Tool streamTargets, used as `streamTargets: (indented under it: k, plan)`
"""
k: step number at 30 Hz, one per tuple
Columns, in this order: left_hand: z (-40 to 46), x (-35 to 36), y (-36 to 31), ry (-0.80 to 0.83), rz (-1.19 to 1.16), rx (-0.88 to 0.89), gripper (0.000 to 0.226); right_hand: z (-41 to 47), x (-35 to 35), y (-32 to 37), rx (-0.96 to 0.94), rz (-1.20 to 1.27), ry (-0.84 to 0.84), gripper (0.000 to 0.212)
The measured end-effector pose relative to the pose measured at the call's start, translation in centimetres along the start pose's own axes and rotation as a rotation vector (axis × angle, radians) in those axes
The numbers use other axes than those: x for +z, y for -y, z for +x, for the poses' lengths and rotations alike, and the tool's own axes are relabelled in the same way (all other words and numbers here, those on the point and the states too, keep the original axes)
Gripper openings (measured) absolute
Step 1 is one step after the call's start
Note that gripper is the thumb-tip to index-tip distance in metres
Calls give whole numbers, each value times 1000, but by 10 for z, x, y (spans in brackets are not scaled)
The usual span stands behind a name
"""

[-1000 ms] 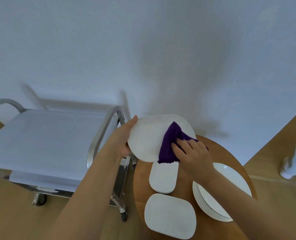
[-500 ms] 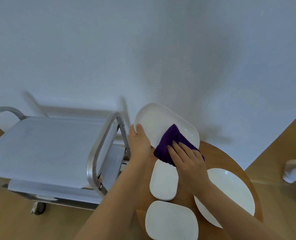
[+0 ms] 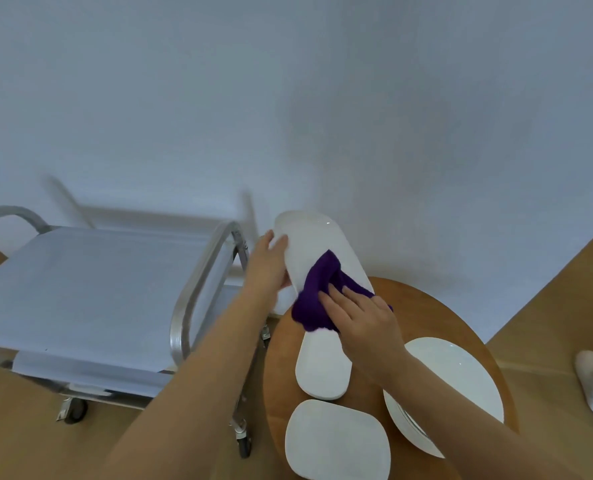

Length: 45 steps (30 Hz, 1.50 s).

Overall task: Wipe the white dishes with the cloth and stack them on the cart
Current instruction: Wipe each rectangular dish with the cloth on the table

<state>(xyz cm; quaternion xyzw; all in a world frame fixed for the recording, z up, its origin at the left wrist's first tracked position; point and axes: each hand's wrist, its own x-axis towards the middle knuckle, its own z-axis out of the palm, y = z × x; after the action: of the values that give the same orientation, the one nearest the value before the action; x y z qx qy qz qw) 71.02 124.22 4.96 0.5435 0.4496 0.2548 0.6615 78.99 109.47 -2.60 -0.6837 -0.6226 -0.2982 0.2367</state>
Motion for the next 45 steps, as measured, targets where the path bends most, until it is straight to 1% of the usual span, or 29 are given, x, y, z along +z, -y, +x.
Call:
streamTargets:
  k: [1, 3, 4, 5, 6, 8, 10, 12, 14, 16, 20, 22, 25, 28, 32, 34, 35, 36, 37, 38, 39, 41, 42, 43, 44, 45]
  plan:
    - [-8, 9, 10, 20, 12, -32, 34, 7, 1, 4, 60, 4, 6, 47]
    - [-22, 22, 24, 73, 6, -103, 17, 18, 2, 7, 123, 6, 19, 48]
    - [-25, 23, 26, 80, -2, -115, 8, 20, 2, 7, 110, 3, 21, 47]
    - [-24, 20, 26, 78, 12, -105, 7, 19, 2, 6, 65, 0, 23, 46]
    - [-22, 14, 24, 85, 39, -83, 9, 16, 1, 3, 1, -3, 25, 45]
    - [-16, -2, 21, 155, 65, -34, 13, 8, -2, -8, -127, -7, 38, 45]
    - [-12, -17, 17, 285, 86, -46, 20, 1, -3, -19, -220, 5, 52, 45]
    - [-8, -30, 13, 434, 162, -77, 23, -4, -3, -26, -297, 36, 64, 46]
    - [-2, -39, 7, 537, 235, -111, 25, -6, -3, -28, -354, 69, 83, 50]
    - [4, -48, 0, 614, 304, -146, 27, -6, -4, -29, -367, 92, 87, 50]
    - [13, -66, -11, 744, 445, -211, 32, -9, -10, -37, -303, 107, 95, 39]
    - [15, -70, -13, 762, 472, -234, 37, -9, -12, -39, -278, 101, 96, 37]
    - [17, -72, -13, 789, 470, -245, 38, -7, -13, -41, -290, 94, 80, 32]
    - [18, -76, -16, 810, 442, -271, 41, -4, -17, -47, -275, 103, 88, 36]
    - [16, -83, -18, 812, 431, -287, 49, -2, -20, -46, -136, 197, 110, 43]
    - [15, -84, -13, 711, 323, -278, 51, 4, -23, -43, -2, 341, 161, 40]
    - [15, -83, -9, 647, 220, -286, 49, 9, -27, -42, 108, 446, 227, 33]
    - [15, -80, -4, 581, 104, -298, 45, 14, -32, -43, 266, 553, 326, 25]
    - [14, -75, 0, 522, 3, -295, 42, 17, -37, -44, 431, 657, 447, 21]
    - [14, -69, 5, 476, -76, -266, 40, 19, -41, -47, 556, 756, 568, 22]
    - [12, -61, 8, 441, -157, -222, 43, 19, -44, -51, 633, 859, 662, 24]
    - [9, -48, 15, 408, -335, -146, 67, 18, -45, -58, 726, 1067, 767, 21]
    - [6, -43, 17, 399, -398, -119, 77, 17, -46, -60, 776, 1165, 784, 19]
    - [2, -40, 20, 398, -433, -98, 79, 16, -46, -60, 843, 1270, 777, 18]
    - [-2, -37, 22, 404, -458, -86, 73, 15, -44, -60, 920, 1366, 750, 19]
    - [-4, -35, 25, 419, -491, -89, 61, 14, -42, -59, 1000, 1442, 706, 24]
